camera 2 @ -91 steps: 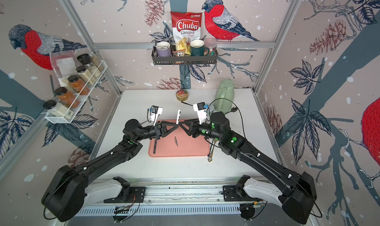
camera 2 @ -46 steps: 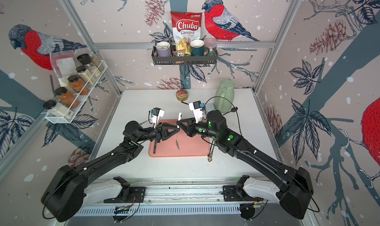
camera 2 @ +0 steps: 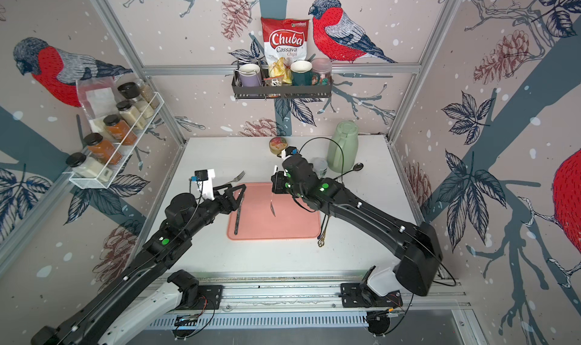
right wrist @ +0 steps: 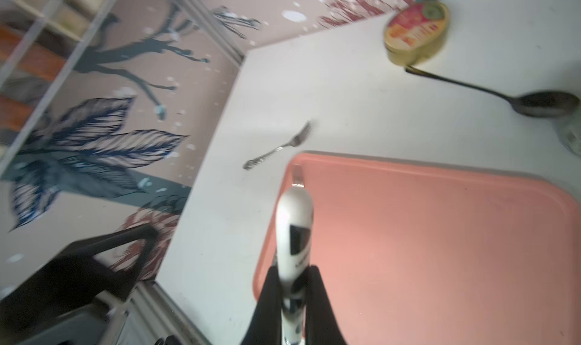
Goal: Set the spoon and fork side by side
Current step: Place the spoon on the tray.
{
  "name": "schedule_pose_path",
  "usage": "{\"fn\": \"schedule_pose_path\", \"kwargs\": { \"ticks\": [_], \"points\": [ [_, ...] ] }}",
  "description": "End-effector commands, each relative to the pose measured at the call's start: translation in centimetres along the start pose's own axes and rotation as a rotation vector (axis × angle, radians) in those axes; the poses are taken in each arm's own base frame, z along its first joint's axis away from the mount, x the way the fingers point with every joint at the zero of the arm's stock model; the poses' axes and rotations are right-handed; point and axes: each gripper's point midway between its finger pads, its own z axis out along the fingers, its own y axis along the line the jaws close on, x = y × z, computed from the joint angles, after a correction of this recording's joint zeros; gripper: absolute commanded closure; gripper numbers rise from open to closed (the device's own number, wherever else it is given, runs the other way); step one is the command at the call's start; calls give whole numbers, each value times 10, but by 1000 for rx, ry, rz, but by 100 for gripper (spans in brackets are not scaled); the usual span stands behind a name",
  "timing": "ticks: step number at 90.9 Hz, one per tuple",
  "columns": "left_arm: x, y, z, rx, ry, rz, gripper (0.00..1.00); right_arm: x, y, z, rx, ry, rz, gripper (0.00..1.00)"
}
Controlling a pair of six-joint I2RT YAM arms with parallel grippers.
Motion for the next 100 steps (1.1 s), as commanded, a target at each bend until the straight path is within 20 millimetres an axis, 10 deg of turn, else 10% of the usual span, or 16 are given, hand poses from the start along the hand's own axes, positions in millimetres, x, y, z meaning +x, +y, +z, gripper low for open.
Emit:
{"fn": "schedule_pose_path", "kwargs": {
  "ticks": [1, 43, 76, 100],
  "points": [
    [0, 70, -32, -397, -14, 67, 23, 9, -34, 18, 304, 33, 55, 100],
    [-5, 65, -46, -406, 35, 98, 24, 85, -11, 158, 547, 283, -13, 100],
    [-3, 66, -47, -402, 38, 104, 24, 126, -20, 183, 532, 374, 25, 99],
    [35, 74, -30, -382, 128, 61, 25, 138, -24, 189, 509, 415, 47, 76]
  ]
}}
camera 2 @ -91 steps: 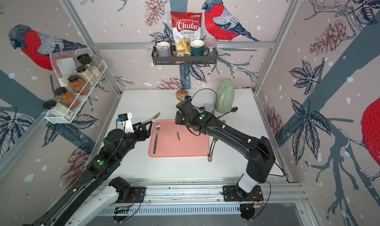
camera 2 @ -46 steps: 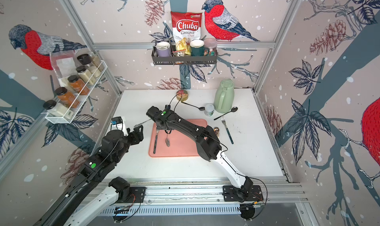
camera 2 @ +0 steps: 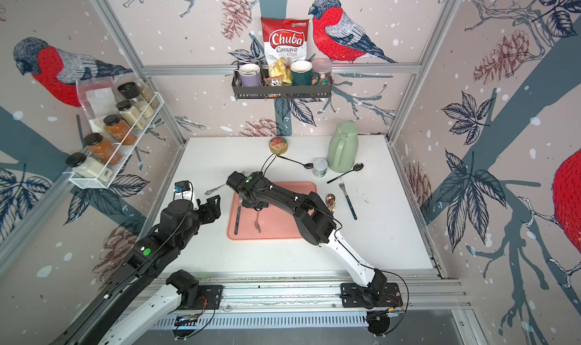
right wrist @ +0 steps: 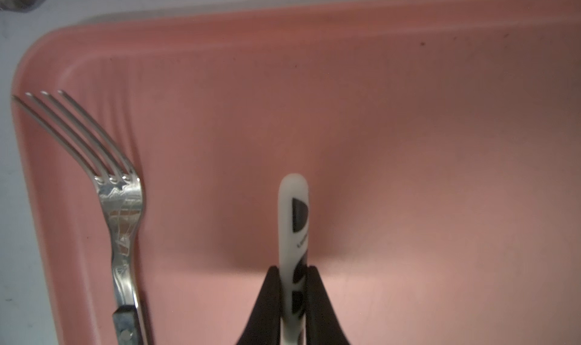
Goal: Set the spoon and fork side by side
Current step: Place the spoon on the tray, then pick up the spoon from the tray.
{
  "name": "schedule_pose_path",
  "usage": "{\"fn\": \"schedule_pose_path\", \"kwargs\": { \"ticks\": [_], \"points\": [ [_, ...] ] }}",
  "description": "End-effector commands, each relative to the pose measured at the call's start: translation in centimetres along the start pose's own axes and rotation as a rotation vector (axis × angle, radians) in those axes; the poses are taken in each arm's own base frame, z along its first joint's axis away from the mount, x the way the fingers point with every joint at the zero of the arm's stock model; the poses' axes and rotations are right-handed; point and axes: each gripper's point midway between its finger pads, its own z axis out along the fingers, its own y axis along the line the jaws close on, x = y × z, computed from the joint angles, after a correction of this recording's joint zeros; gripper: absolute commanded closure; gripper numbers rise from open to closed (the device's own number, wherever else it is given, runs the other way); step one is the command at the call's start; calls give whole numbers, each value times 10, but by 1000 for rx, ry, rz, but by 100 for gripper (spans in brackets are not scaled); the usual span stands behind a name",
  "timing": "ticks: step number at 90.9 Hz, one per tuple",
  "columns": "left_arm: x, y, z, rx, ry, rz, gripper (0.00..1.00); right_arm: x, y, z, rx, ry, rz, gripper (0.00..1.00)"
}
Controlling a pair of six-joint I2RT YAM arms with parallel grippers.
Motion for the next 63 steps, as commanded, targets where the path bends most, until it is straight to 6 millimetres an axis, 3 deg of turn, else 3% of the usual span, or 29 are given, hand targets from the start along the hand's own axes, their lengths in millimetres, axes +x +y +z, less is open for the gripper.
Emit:
{"fn": "schedule_pose_path", "kwargs": {
  "ticks": [1, 17, 34, 50, 63],
  "points": [
    [8, -4, 7, 28, 18, -25, 25, 2, 4, 3, -26, 21, 22, 76],
    [17, -3, 12, 24, 40, -18, 25, 1, 4, 1, -51, 38, 28, 73],
    [23, -6, 18, 29, 67, -4, 26, -9, -6, -9, -80, 25, 44, 77],
    [25, -7, 22, 29, 77, 3, 26, -6, -7, -9, -85, 30, 21, 66],
    [26, -8, 23, 31, 79, 6, 26, -1, -2, -4, -87, 39, -13, 63]
  ]
}}
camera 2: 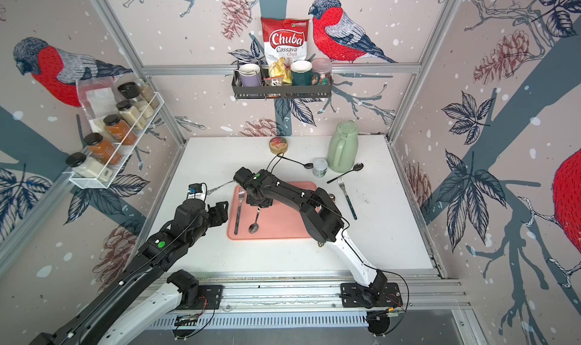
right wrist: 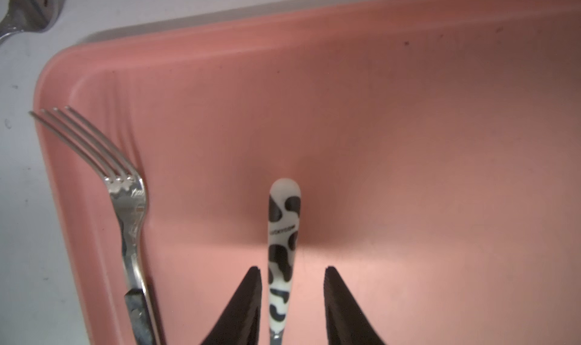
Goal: Set the spoon and fork side by side
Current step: Pick up the spoon from the tray.
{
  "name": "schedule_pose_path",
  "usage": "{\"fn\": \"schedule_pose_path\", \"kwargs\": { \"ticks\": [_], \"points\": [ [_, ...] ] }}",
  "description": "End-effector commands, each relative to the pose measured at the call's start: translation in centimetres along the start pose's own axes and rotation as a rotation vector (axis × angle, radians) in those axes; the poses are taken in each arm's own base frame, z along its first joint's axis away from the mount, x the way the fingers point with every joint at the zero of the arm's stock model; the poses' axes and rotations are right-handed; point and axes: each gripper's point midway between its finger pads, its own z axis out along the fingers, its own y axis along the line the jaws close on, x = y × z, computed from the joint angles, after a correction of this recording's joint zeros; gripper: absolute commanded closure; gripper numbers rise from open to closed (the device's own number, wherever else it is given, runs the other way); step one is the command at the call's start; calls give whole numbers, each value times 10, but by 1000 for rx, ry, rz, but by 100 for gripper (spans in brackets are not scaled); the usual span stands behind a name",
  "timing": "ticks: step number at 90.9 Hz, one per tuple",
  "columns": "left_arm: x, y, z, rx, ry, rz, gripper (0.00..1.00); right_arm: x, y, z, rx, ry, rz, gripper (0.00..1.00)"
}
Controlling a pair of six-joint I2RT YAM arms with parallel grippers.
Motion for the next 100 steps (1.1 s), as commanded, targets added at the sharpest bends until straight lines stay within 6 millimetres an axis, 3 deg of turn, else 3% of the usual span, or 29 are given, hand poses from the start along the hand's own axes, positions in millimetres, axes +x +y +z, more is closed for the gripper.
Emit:
{"fn": "schedule_pose_path", "kwargs": {
  "ticks": [1, 26, 31, 38, 57, 68, 77, 91, 100],
  "points": [
    [-4, -4, 1, 21, -19, 1, 26, 5, 5, 4, -7, 10, -45, 63],
    [-2, -7, 4, 31, -12, 2, 26, 11, -1, 16, 29, 30, -73, 63],
    [-2, -8, 5, 37, -10, 1, 26, 12, -6, 19, 45, 37, -71, 69],
    [2, -10, 8, 51, -1, 4, 27, 11, -15, 19, 69, 37, -63, 87],
    [23, -27, 23, 150, 62, 17, 32, 9, -40, 15, 79, 37, -9, 95],
    [37, -45, 34, 231, 115, 21, 34, 3, -50, 4, 34, 20, 40, 98],
    [45, -66, 39, 313, 160, 27, 34, -7, -51, -17, -19, -18, 65, 100],
    [54, -108, 38, 520, 253, 100, 33, -14, -37, -48, -154, -72, 14, 100],
    [49, -123, 30, 607, 251, 120, 34, -13, -28, -64, -254, -101, -84, 100]
  ]
}}
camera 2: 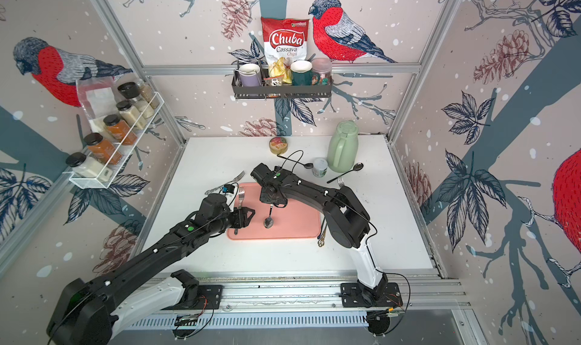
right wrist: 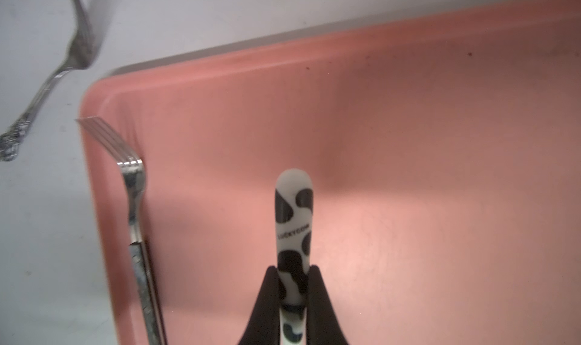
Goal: Set the spoon and fork side by side
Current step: Pick up the spoon from the tray.
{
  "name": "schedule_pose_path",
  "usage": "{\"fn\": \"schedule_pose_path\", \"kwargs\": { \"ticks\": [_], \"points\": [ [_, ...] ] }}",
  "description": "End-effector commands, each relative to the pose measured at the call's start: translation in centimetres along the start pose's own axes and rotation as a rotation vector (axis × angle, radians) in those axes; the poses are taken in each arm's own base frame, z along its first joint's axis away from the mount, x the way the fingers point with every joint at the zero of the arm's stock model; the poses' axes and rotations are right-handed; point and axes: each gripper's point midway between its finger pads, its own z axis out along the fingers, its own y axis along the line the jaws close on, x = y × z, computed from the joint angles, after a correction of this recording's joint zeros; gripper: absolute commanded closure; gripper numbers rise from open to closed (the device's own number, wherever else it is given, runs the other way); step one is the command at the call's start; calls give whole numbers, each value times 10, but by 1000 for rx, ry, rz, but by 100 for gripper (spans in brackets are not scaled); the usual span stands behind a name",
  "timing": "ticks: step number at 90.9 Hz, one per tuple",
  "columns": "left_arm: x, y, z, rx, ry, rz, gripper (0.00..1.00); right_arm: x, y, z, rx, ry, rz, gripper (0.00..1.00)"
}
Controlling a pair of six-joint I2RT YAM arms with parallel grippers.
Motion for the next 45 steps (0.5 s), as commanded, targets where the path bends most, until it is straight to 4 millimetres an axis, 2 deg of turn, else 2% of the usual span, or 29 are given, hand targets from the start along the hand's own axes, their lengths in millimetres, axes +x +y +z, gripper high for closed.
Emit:
{"fn": "schedule_pose_path", "kwargs": {
  "ticks": [1, 11, 20, 31, 39, 45],
  "points": [
    [-16, -42, -7, 208, -37, 85, 34, -2, 21, -13, -149, -35, -122, 100],
    [-35, -41, -27, 194, -136, 94, 34, 7, 20, -28, -231, -72, -297, 100],
    [-54, -39, -49, 188, -205, 76, 35, 24, 10, -41, -220, -93, -491, 100],
    [-71, -53, -66, 253, -250, 72, 36, 49, -7, -63, -202, -144, -766, 100],
    [-71, -65, -70, 298, -218, 115, 36, 80, -9, -91, -345, -138, -1015, 100],
    [-69, -74, -72, 335, -182, 141, 35, 93, -19, -106, -351, -178, -1150, 100]
  ]
}}
